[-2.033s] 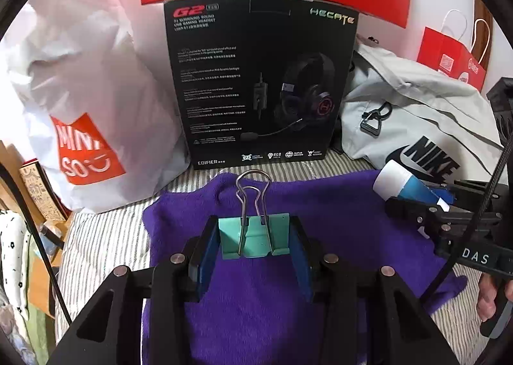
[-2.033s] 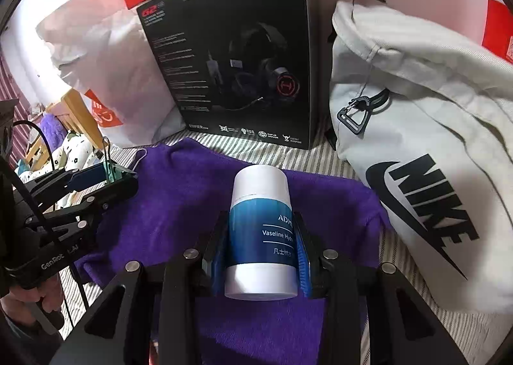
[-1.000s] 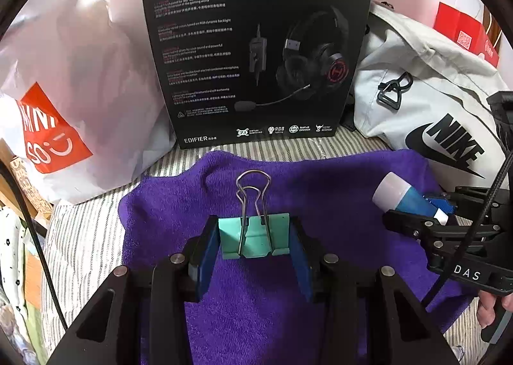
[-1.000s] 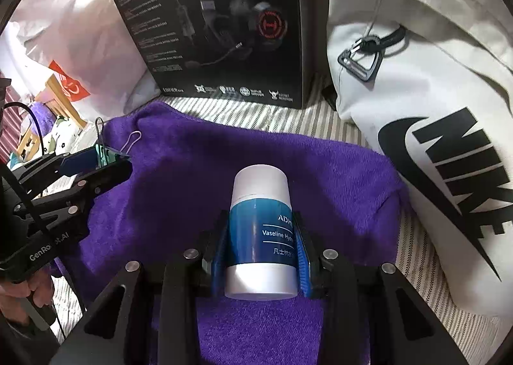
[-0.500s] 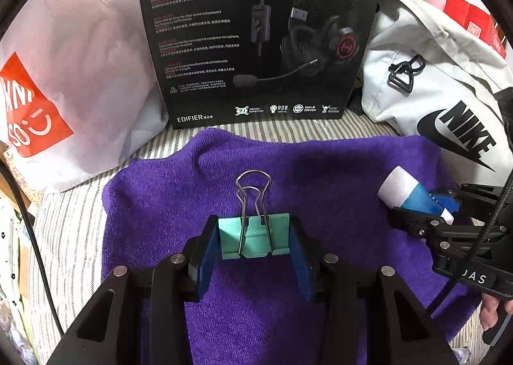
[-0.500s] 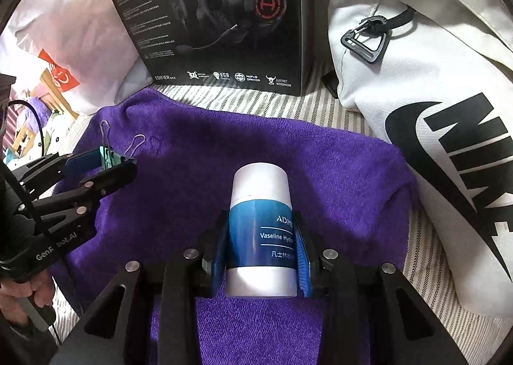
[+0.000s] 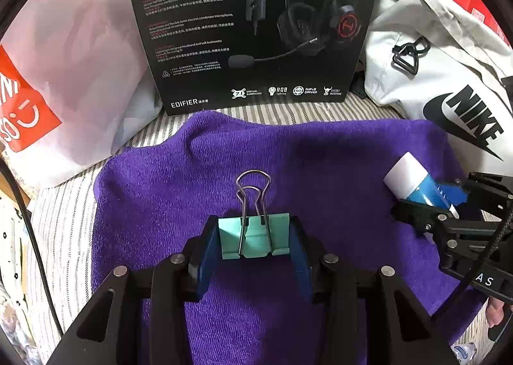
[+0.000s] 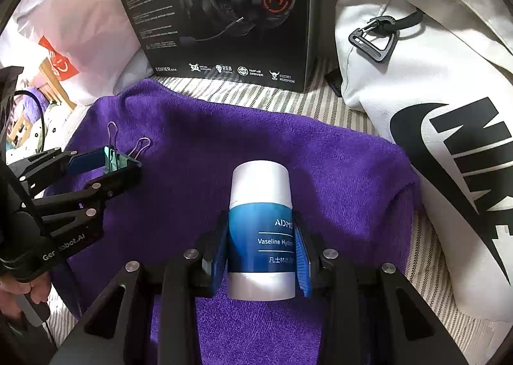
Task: Organize rigid objects
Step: 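Lower and open the left tool on the towel while the right tool releases the stick beside it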
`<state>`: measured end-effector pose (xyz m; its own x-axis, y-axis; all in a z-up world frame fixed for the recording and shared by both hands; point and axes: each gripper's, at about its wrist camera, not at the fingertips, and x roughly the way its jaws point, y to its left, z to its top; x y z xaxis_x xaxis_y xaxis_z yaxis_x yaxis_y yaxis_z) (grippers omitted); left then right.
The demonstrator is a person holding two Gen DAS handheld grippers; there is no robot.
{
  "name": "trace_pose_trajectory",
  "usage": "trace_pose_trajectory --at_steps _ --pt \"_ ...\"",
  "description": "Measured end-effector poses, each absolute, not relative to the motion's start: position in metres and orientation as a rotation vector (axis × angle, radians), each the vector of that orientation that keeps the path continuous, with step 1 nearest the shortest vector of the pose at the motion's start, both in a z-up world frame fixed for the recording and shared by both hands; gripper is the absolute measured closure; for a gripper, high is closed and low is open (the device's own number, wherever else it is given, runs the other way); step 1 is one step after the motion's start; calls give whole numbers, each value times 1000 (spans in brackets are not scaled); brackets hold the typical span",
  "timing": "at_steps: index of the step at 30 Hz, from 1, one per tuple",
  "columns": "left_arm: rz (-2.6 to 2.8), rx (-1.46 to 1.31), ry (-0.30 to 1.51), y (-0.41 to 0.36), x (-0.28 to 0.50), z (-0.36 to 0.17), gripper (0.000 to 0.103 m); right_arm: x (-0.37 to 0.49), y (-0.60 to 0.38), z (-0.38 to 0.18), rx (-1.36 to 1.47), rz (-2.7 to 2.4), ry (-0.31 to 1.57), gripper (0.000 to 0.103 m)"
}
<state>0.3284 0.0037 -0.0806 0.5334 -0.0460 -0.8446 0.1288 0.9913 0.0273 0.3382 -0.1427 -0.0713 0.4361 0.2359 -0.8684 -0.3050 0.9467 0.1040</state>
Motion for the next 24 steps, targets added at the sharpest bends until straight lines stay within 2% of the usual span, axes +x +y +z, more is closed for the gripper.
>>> trace_pose_trajectory --at_steps 16,21,24 --pt "-103 98 1028 1 333 -86 62 339 -142 -72 -88 347 1071 65" --pt "-83 101 1036 4 333 -86 53 338 -141 -71 -78 376 1087 53" --pt "-78 108 1038 5 333 -86 51 338 -140 -71 -81 382 1093 50"
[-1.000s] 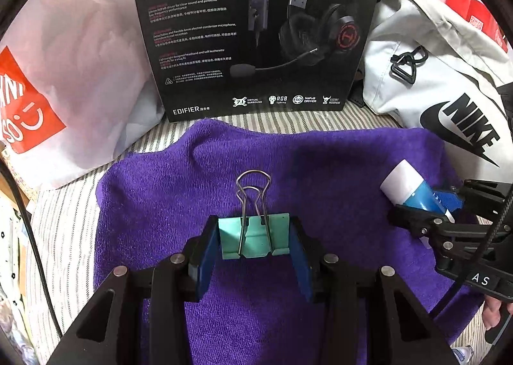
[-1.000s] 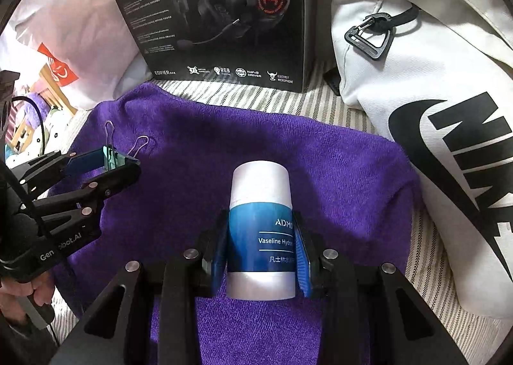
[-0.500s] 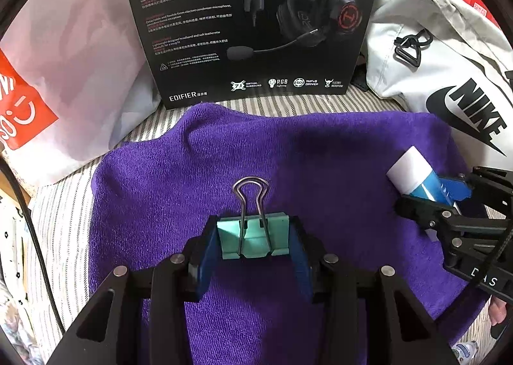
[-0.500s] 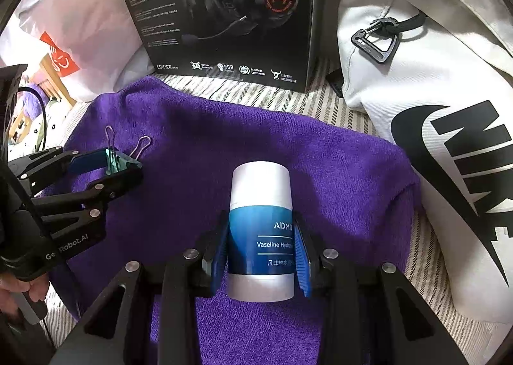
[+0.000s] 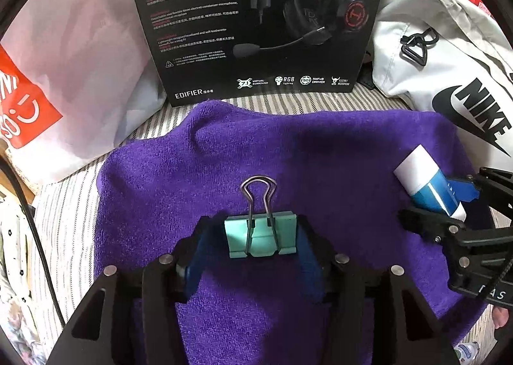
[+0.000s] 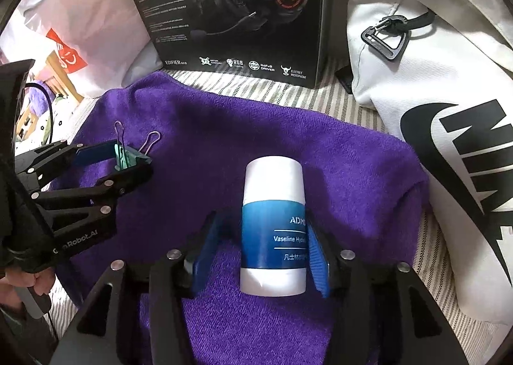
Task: Organize rigid objects
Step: 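Lower and open the left tool on the towel while the right tool releases the stick beside it, then lift both open tools away from the towel toward the remaining items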
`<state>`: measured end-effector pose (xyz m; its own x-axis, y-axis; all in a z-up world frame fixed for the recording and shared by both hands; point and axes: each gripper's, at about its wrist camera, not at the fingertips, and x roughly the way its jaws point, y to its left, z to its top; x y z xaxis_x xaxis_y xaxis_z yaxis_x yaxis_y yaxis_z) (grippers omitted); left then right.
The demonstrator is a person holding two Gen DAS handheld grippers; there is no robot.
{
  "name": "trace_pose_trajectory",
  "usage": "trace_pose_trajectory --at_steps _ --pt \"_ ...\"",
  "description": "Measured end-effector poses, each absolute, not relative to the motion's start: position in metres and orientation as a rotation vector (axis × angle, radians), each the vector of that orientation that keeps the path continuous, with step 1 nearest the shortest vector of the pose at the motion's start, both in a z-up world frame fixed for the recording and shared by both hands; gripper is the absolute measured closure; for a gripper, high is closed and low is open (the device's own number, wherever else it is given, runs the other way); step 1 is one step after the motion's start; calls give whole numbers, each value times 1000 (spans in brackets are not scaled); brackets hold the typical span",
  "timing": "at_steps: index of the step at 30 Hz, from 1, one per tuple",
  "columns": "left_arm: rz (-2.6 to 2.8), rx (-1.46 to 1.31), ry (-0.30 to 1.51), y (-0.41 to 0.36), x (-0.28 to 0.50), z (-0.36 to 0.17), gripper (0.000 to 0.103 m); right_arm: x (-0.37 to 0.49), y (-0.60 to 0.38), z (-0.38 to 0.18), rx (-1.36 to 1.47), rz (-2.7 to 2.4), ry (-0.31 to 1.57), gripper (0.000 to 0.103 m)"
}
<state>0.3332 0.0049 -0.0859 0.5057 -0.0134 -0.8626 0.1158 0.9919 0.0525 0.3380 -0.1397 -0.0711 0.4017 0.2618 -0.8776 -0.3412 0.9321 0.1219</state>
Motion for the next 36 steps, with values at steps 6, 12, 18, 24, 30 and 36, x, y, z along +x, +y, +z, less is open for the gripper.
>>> trace_pose_trajectory --at_steps 6,12,18,24,30,36 --pt "-37 165 1041 2 334 -84 38 336 -145 -64 -66 374 1094 43" --pt "-16 189 1025 -1 332 -76 37 329 -148 -50 -73 374 1067 36" --pt "-20 145 959 9 321 -50 22 321 -153 -31 -86 374 1026 26" --pt "-33 103 937 15 315 -34 13 318 -157 -18 -107 347 997 14" --pt "28 140 898 12 307 -19 5 316 -157 -15 -108 330 1002 9" --pt "83 156 872 14 298 2 0 303 -152 1 -125 341 964 0"
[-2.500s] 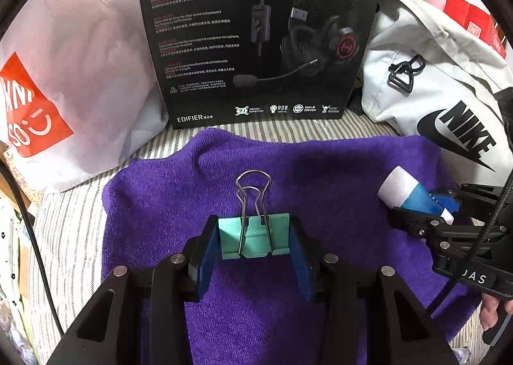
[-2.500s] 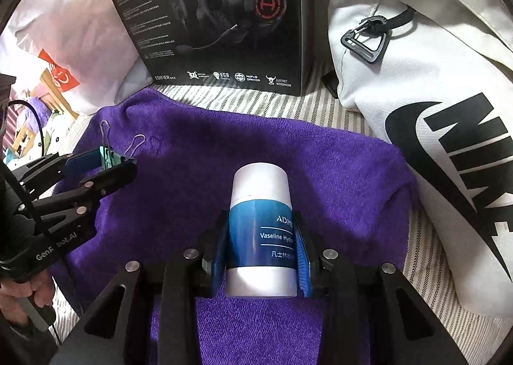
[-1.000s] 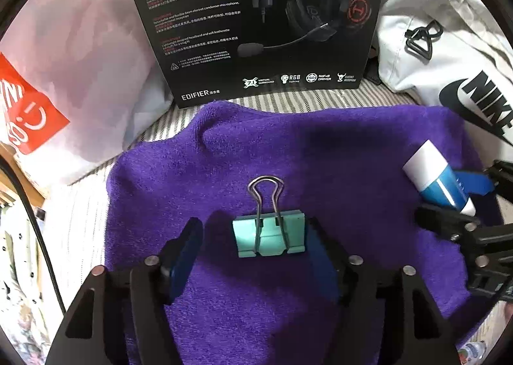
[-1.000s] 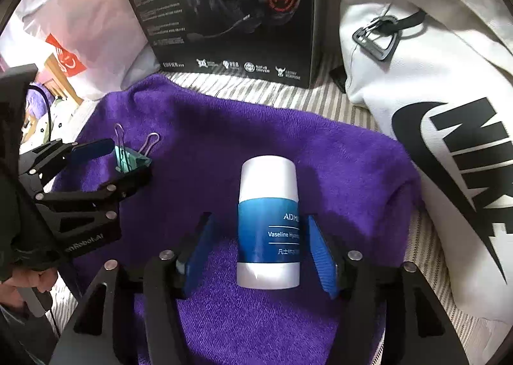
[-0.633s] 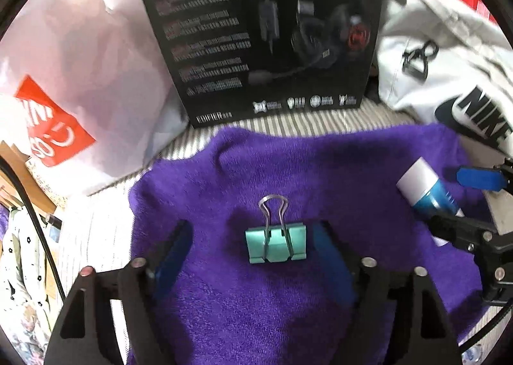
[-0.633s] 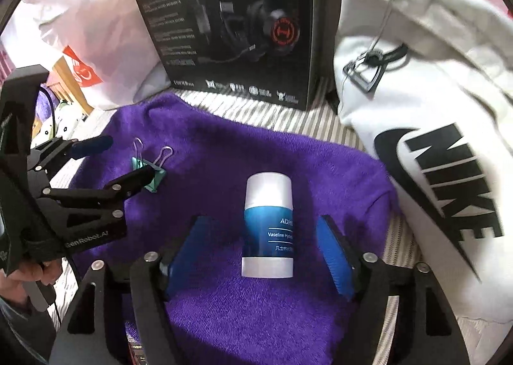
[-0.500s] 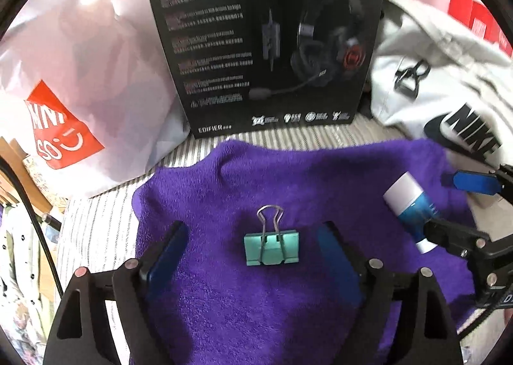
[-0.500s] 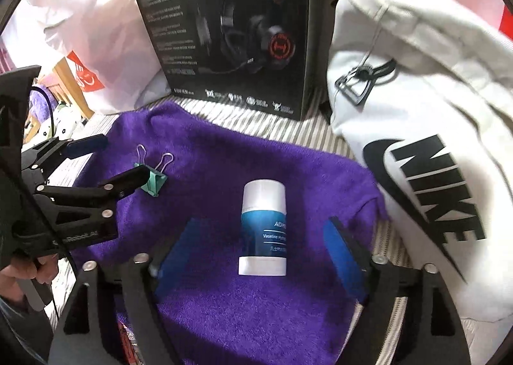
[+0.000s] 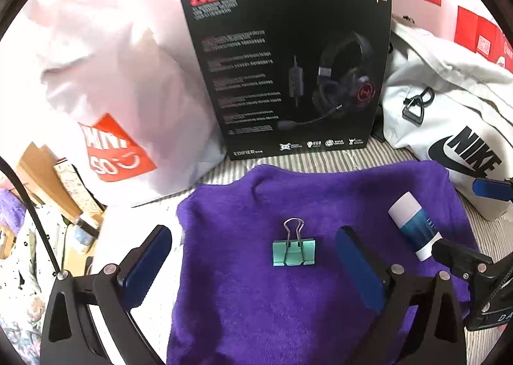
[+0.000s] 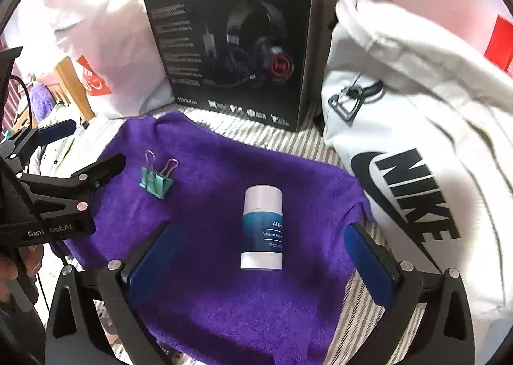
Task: Organize rigid objects
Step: 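Lift both open tools away from the towel toward the remaining items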
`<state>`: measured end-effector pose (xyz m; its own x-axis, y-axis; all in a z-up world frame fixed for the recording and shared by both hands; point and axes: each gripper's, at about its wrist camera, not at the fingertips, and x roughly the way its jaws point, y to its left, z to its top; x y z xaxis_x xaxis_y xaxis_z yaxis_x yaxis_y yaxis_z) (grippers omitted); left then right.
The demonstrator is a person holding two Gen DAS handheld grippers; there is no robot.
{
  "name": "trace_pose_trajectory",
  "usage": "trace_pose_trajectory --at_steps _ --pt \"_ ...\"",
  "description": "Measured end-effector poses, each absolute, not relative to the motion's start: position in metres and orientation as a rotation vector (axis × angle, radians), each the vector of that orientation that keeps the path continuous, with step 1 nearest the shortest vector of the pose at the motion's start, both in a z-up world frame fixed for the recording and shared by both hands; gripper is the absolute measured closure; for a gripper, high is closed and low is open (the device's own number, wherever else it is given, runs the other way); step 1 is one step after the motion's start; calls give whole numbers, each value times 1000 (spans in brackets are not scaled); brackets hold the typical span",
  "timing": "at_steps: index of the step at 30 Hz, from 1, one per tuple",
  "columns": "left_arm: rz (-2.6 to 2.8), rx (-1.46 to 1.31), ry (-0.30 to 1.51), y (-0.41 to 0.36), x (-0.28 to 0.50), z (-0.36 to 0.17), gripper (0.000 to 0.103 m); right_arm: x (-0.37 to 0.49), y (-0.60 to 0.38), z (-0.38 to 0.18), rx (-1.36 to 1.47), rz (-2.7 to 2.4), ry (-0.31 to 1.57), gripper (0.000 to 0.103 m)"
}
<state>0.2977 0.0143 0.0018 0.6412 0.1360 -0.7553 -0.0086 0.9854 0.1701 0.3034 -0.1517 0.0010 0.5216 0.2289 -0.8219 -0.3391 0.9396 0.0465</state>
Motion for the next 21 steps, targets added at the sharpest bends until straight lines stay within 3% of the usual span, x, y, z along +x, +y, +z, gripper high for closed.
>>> trace_pose_trajectory --at_steps 11,21 --pt "21 89 844 16 242 31 0 246 -174 34 -119 288 922 0" --pt "-24 36 846 33 159 16 0 147 -215 -15 27 216 1000 0"
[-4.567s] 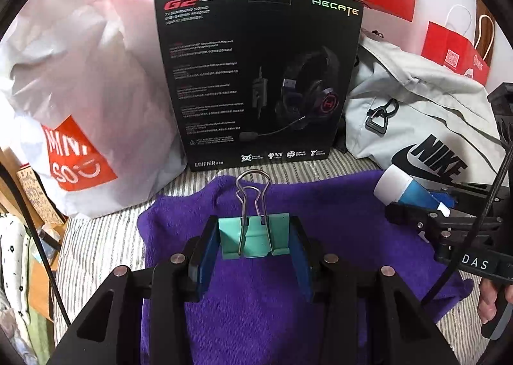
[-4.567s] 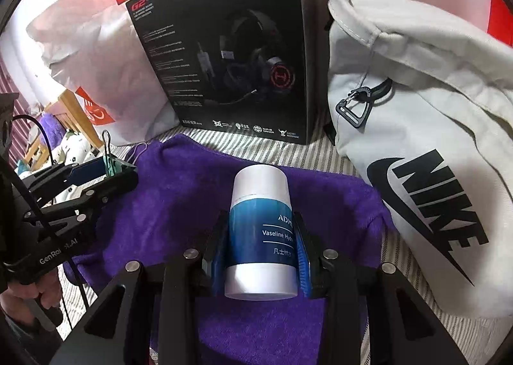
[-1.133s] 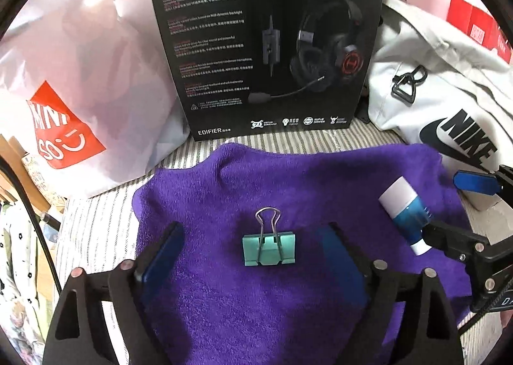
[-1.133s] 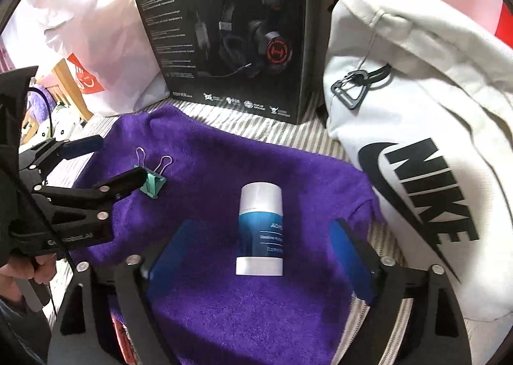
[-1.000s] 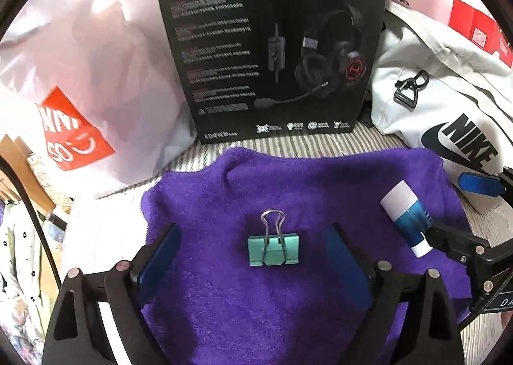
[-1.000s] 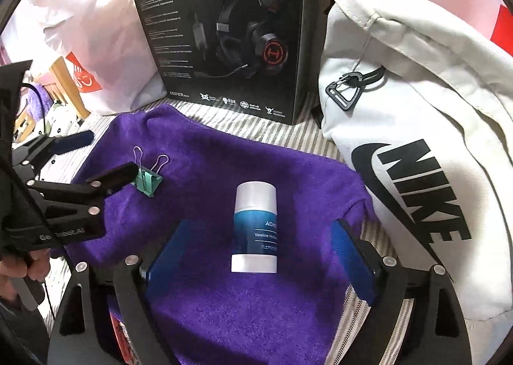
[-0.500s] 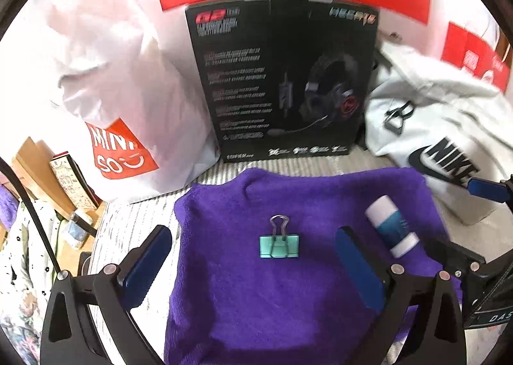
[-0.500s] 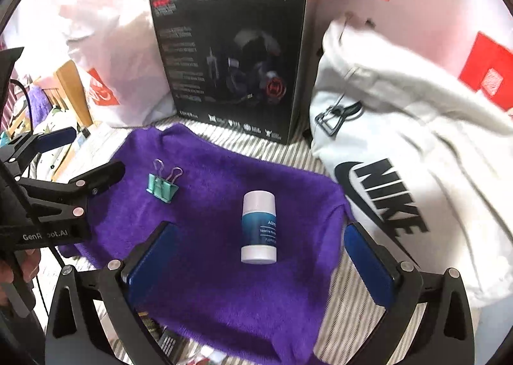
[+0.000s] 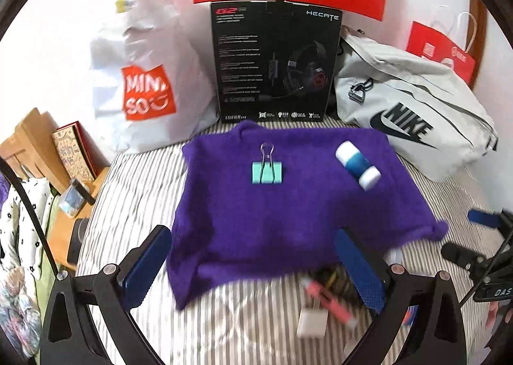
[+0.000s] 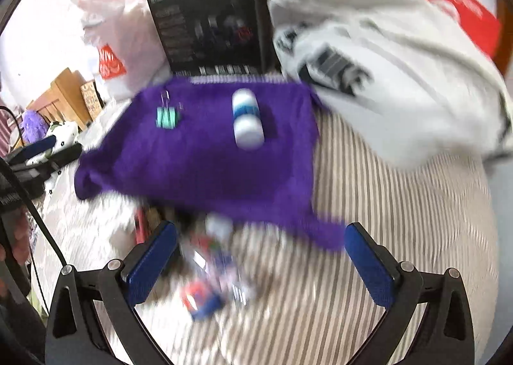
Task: Organize rigid objects
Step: 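Lift both open tools away from the towel toward the remaining items, then grasp the white charger cube with the left tool while the right tool grasps the orange-blue Vaseline tin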
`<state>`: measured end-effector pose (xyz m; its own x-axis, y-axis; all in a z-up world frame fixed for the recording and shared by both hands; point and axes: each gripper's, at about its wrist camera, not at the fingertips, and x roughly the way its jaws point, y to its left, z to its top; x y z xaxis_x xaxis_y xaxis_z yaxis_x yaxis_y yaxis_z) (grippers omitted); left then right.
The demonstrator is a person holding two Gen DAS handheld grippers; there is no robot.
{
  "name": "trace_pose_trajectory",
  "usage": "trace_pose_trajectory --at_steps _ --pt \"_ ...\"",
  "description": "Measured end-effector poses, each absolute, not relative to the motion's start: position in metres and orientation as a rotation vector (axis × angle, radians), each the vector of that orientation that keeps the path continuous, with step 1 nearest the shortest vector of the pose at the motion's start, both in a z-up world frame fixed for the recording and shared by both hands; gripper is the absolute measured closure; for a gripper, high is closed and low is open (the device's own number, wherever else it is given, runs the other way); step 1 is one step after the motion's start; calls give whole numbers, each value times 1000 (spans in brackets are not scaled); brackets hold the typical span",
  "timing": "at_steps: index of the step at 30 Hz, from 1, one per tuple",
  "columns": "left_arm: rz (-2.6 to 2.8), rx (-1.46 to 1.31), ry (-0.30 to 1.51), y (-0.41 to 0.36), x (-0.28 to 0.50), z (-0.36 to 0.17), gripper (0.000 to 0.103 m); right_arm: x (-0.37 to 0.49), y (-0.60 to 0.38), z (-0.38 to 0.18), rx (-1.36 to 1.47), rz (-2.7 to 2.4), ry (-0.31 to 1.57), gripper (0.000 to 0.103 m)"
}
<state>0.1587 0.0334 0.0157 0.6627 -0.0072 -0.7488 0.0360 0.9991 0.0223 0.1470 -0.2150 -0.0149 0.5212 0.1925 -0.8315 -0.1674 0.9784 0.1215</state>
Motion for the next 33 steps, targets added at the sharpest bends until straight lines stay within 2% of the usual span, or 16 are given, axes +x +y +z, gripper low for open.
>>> trace_pose_trajectory --at_steps 5,12,19,22,24,31,33 --pt "-95 -38 853 45 119 -6 0 102 -231 -55 45 201 1059 0" --pt "-146 -86 896 48 100 -45 1 68 -241 -87 81 201 1040 0" --pt "-182 105 881 18 87 -63 4 66 -227 -94 -41 150 963 0" --pt "-174 188 904 6 90 -73 18 65 -228 -94 -33 142 943 0" --pt "-178 207 923 3 95 -79 32 64 -228 -95 -33 141 940 0" --pt "-235 193 931 -4 102 -84 37 67 -229 -92 -42 168 962 1" --pt "-244 190 935 -7 103 -84 37 67 -230 -87 -41 191 964 6"
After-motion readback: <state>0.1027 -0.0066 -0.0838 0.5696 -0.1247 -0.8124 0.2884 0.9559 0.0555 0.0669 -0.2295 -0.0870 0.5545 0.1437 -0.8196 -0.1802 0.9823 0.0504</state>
